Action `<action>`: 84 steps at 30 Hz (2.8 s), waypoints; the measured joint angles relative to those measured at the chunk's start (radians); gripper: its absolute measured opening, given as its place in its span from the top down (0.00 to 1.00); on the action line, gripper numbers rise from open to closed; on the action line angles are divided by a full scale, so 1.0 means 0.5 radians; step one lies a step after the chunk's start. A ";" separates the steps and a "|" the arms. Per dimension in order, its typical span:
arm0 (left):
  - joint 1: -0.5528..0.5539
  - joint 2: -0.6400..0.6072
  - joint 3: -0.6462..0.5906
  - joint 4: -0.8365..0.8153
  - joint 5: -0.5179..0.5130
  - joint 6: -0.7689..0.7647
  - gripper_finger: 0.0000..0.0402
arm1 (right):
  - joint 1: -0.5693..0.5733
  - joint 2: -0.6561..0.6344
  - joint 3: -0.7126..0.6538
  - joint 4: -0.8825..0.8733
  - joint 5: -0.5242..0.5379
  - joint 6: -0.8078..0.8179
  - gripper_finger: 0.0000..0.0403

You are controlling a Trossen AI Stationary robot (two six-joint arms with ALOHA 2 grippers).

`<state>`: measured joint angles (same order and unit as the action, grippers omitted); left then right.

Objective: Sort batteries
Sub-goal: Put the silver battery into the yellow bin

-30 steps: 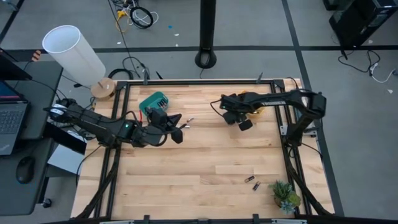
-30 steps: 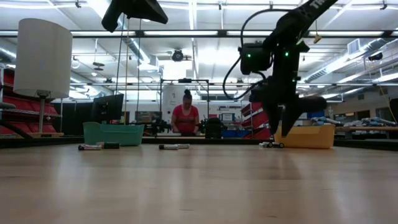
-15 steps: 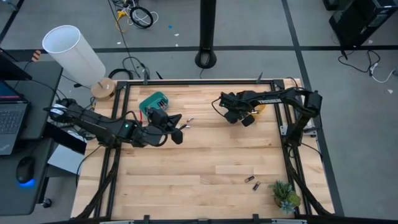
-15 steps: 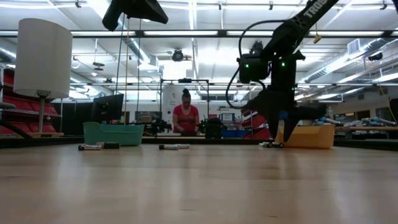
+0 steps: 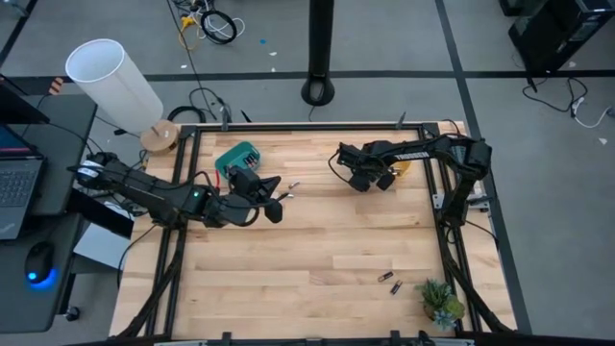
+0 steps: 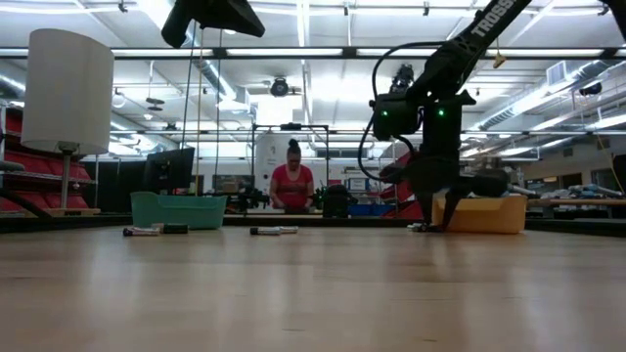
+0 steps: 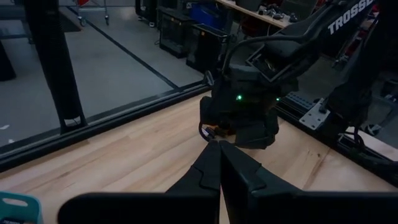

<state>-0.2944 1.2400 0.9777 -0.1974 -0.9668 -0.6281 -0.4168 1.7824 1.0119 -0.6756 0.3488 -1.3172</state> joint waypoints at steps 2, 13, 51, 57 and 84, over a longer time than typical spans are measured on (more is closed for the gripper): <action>0.000 0.000 0.000 0.002 0.000 0.000 0.97 | 0.000 0.000 0.000 0.005 -0.007 -0.021 0.68; 0.000 0.000 0.000 0.013 0.003 0.000 0.97 | 0.156 -0.007 0.000 0.345 -0.126 -0.041 0.75; -0.004 0.000 0.000 0.056 0.006 -0.076 0.97 | -0.229 0.119 0.495 0.019 -0.525 0.626 0.74; -0.004 0.000 0.000 0.050 0.006 -0.067 0.97 | -0.274 0.186 0.486 -0.007 -0.471 0.532 0.74; -0.004 0.000 0.000 0.040 0.053 -0.030 0.97 | -0.211 0.410 0.494 0.171 -0.533 0.511 0.84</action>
<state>-0.2962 1.2400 0.9779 -0.1776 -0.9404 -0.6429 -0.5220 1.9877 1.2587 -0.5903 0.0823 -1.0618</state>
